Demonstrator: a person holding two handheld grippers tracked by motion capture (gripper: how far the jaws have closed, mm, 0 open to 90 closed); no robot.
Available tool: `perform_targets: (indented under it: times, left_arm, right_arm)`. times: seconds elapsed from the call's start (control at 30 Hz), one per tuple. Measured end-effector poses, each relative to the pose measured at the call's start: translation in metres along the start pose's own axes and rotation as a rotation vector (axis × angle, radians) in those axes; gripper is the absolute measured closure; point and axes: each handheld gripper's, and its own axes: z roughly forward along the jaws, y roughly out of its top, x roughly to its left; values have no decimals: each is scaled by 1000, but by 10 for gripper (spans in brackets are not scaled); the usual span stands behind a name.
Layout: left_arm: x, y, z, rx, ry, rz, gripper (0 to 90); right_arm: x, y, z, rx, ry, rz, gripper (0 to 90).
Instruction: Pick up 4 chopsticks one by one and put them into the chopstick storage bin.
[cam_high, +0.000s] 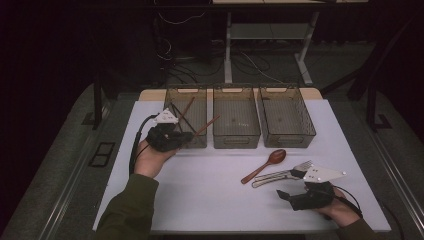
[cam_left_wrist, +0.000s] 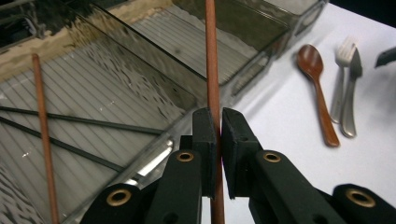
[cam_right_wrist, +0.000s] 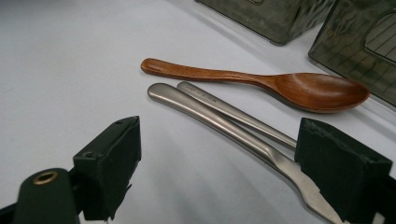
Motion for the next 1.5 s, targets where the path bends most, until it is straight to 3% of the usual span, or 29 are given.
perform_targets:
  times: [0.9, 1.17, 1.5]
  left_arm:
    - [69, 54, 31, -4, 130, -70, 836]
    - [89, 52, 51, -15, 140, -121, 835]
    - [109, 40, 71, -16, 179, -221, 834]
  right_arm:
    - [-2, -1, 0, -2, 0, -1, 143]
    - [-2, -1, -1, 0, 2, 4, 143]
    - [-3, -2, -1, -4, 4, 5, 143]
